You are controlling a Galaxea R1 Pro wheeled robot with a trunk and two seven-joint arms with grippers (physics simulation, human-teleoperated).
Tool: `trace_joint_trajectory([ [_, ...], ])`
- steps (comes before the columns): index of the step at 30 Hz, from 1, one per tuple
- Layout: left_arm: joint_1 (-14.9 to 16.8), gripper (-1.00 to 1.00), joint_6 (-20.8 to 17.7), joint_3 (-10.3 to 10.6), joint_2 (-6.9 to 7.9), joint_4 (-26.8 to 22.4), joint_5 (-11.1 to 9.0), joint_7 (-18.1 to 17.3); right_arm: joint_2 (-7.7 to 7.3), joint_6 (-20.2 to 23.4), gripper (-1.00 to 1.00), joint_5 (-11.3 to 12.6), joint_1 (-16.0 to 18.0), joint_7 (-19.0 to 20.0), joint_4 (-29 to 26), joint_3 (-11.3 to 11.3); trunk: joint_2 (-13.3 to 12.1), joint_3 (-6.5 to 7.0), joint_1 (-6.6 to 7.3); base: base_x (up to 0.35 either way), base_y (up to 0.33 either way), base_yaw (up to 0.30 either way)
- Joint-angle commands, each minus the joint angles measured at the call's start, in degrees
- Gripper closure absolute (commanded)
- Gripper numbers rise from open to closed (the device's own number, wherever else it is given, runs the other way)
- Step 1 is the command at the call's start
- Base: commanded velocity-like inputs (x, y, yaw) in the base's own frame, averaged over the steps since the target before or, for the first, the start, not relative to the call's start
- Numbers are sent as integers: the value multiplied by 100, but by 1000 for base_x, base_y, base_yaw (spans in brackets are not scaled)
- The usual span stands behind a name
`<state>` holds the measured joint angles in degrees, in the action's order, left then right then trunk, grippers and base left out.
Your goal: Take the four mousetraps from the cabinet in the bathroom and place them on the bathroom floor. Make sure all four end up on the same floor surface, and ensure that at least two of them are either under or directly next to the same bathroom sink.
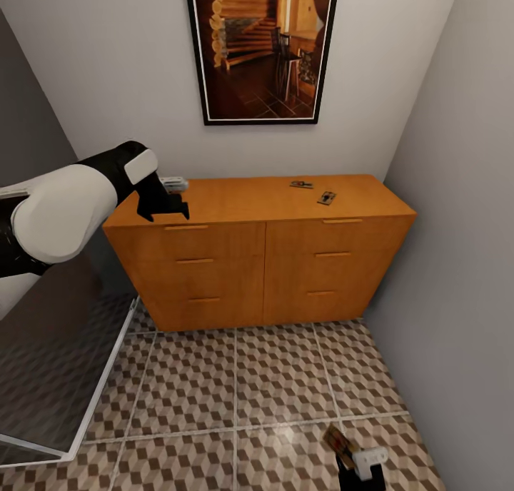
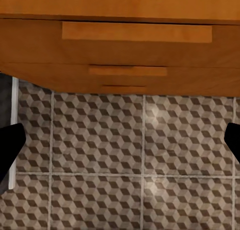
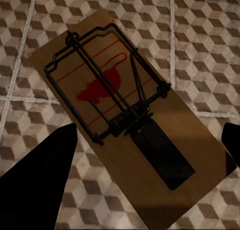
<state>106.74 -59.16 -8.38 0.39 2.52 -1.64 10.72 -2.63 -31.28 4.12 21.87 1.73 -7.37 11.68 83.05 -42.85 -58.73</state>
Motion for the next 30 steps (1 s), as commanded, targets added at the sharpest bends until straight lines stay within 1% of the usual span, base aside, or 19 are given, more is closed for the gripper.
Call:
trace_joint_trajectory([
  [1, 7, -100, 1, -50, 6, 12, -21, 57, -2, -19, 100, 45, -10, 21, 12, 27, 3, -5, 0, 1, 0, 0],
  [7, 3, -100, 1, -50, 17, 12, -21, 61, -1, -19, 100, 37, -40, 21, 24, 27, 3, -5, 0, 108, 84, 0],
  [12, 4, -100, 1, -50, 52, 12, -21, 58, -1, -19, 100, 36, -42, 21, 25, 27, 3, -5, 0, 241, 219, 0],
  [22, 1, -100, 1, -50, 50, 12, -21, 62, -1, -27, 100, 36, -51, 21, 25, 27, 3, -5, 0, 252, 214, 0],
  [30, -5, -100, 1, -50, 48, 12, -22, 61, -1, -32, 100, 36, -55, 21, 25, 27, 3, -5, 0, 212, 76, 0],
])
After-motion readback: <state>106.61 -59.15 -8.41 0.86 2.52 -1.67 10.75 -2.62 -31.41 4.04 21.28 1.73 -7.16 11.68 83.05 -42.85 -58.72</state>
